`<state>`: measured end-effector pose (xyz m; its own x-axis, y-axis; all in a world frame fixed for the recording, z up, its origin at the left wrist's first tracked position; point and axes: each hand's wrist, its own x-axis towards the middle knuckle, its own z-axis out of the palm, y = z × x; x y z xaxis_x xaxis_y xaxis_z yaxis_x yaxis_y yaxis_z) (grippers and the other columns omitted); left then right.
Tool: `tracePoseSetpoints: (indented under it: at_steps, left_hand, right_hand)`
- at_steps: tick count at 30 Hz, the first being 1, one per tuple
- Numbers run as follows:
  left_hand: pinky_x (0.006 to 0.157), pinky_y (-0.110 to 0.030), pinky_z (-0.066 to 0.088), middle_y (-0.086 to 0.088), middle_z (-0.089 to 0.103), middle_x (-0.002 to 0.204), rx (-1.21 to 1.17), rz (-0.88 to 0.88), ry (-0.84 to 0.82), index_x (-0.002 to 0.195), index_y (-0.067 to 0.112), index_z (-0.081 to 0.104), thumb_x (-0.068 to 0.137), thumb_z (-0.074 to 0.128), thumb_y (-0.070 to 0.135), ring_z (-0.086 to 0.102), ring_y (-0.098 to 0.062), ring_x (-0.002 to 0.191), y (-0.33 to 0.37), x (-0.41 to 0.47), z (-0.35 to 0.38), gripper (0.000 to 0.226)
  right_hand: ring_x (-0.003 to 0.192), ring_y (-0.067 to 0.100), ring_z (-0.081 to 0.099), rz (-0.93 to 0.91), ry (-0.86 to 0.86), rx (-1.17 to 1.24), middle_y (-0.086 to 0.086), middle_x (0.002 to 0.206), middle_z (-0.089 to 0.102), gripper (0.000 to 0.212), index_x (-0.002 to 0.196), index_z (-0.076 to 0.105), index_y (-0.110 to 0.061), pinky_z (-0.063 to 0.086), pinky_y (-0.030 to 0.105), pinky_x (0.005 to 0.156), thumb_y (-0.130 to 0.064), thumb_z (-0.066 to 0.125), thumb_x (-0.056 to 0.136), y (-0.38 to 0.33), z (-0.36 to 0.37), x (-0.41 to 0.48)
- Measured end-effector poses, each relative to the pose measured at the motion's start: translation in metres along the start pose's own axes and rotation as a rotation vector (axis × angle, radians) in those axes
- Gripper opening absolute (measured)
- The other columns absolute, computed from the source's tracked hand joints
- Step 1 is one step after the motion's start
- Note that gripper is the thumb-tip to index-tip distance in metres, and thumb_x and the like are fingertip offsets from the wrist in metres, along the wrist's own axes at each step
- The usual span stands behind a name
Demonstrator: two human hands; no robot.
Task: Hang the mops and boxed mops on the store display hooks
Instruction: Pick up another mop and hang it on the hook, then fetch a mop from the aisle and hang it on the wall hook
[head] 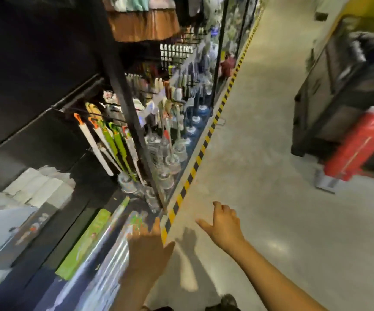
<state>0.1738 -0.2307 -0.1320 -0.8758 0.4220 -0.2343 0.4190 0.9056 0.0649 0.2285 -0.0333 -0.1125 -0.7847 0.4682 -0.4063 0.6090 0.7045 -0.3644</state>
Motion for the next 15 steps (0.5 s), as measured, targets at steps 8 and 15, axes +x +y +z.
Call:
tracePoseSetpoints:
  at_steps: [8,15]
  left_hand:
    - [0.117,-0.043,0.025,-0.013,0.021,0.159,-0.081,0.090,-0.281,0.155,0.024,0.015,0.094,0.039,0.062,0.021,-0.032,0.147,0.148,-0.021,0.073,0.075]
    - [0.119,-0.043,0.019,-0.014,0.026,0.158,0.039,0.347,-0.236,0.154,0.021,0.023,0.096,0.038,0.060,0.021,-0.034,0.147,0.241,-0.017,0.090,0.072]
  right_hand:
    - [0.126,0.034,0.046,0.459,-0.160,0.039,0.016,0.137,0.046,0.072,0.141,0.033,-0.010,0.042,0.041,0.100,-0.062,0.045,0.093,0.231,0.011,-0.060]
    - [0.126,0.030,0.045,0.635,0.049,0.150,0.013,0.137,0.046,0.073,0.146,0.028,-0.011,0.040,0.037,0.098,-0.060,0.044,0.094,0.334,0.004,-0.114]
